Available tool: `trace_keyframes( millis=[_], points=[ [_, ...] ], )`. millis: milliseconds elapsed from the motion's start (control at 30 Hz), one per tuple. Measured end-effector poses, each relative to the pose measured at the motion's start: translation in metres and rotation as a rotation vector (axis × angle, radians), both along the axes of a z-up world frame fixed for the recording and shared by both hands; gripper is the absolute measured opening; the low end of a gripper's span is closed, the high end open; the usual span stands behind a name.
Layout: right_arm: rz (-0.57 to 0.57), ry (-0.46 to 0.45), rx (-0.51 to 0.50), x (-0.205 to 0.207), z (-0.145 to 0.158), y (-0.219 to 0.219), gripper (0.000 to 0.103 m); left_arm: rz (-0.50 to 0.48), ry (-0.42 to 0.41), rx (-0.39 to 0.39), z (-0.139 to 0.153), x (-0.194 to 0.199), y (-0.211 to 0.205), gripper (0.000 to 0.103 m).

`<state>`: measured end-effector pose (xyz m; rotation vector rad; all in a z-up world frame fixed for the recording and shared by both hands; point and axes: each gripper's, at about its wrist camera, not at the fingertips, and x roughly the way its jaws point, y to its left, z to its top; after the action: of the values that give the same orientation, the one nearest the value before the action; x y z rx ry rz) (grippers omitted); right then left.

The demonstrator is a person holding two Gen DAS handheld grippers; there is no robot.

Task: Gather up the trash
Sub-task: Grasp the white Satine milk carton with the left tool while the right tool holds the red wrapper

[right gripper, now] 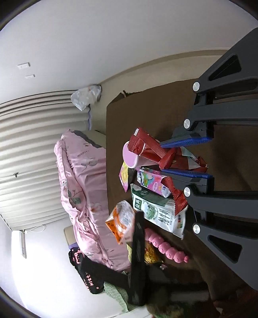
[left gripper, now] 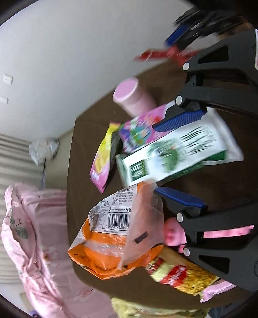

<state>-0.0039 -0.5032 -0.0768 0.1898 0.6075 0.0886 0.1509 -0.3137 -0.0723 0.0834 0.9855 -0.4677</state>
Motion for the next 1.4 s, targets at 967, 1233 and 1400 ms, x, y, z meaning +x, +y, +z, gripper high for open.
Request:
trace_keyframes(
  millis=[967, 1233, 1400],
  points=[
    [0.015, 0.039, 0.037, -0.012, -0.025, 0.0, 0.022, 0.036, 0.104, 0.069, -0.034, 0.027, -0.025, 0.063],
    [-0.001, 0.025, 0.047, -0.016, -0.024, -0.007, 0.022, -0.06, 0.147, 0.043, -0.027, -0.013, -0.005, 0.047],
    [0.017, 0.019, 0.068, -0.013, -0.024, -0.002, 0.022, -0.135, 0.138, 0.104, -0.03, -0.028, -0.004, 0.057]
  ],
)
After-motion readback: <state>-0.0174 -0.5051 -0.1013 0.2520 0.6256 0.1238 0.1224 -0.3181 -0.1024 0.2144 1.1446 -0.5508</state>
